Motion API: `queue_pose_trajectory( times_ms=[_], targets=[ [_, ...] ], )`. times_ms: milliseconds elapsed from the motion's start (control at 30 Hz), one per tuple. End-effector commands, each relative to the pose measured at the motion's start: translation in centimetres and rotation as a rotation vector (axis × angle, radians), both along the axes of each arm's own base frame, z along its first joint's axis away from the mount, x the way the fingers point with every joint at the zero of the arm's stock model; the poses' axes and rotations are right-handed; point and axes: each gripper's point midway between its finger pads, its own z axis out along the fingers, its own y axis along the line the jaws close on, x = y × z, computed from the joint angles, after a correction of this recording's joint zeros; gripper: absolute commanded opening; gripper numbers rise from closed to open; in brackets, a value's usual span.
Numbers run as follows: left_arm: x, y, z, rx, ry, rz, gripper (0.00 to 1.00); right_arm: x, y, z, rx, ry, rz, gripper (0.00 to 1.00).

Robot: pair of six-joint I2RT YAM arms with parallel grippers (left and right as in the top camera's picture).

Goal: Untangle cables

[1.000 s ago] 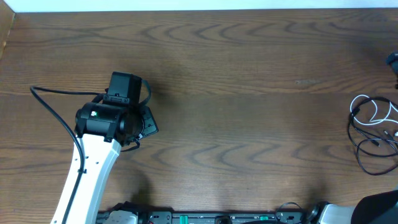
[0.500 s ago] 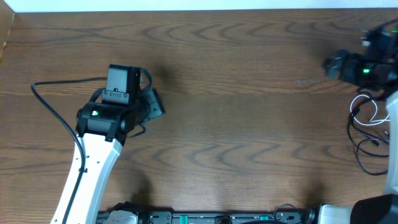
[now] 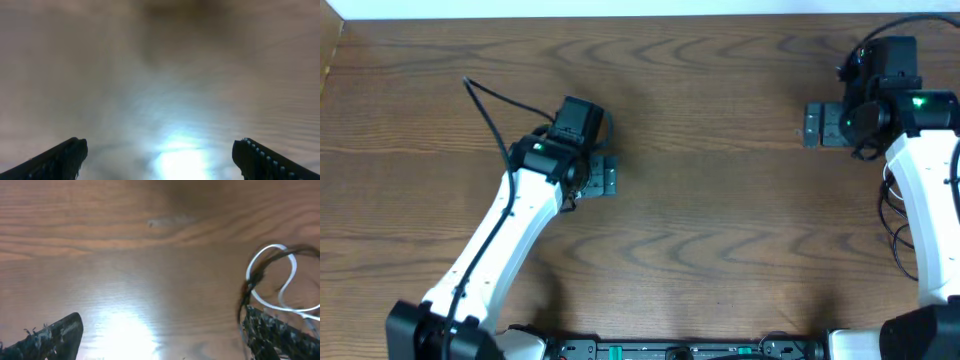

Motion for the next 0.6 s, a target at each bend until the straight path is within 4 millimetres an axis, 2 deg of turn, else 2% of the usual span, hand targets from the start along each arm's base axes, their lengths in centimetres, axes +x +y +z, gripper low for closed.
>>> queue_pose_trajectory(
  times_ms=[0, 33, 67, 200, 267, 433, 567],
  targets=[
    [-1.7, 0.1, -0.8, -0.031, 0.081, 0.120, 0.98, -1.1, 5.1, -0.3, 0.193, 0.036, 0.268, 0.99],
    [-3.2, -0.7, -1.1, -0.082, 0.153, 0.101, 0.98, -2.5, 7.6, 0.1, 0.310, 0.058, 0.400, 0.99],
    [-4.1, -0.9, -1.2, -0.095, 0.193, 0.099, 0.98, -3.1, 7.7, -0.1, 0.329, 0.085, 0.390, 0.99],
    [-7.0, -0.3, -1.2, -0.065, 0.310, 0.107, 0.98, -6.0, 5.2, -1.6, 0.276, 0.254, 0.106, 0.99],
    [-8.1, 0.1, -1.0, -0.056, 0.344, 0.109, 0.98, -7.5, 4.2, -2.0, 0.234, 0.323, 0.029, 0.99],
    [-9.9, 0.2, -0.2, -0.063, 0.317, 0.085, 0.98, -9.8, 4.4, -2.4, 0.223, 0.375, 0.032, 0.99],
    [-11.2, -0.3, 0.4, -0.092, 0.180, 0.013, 0.98, -10.3, 5.3, -2.5, 0.210, 0.241, 0.086, 0.99]
  ],
)
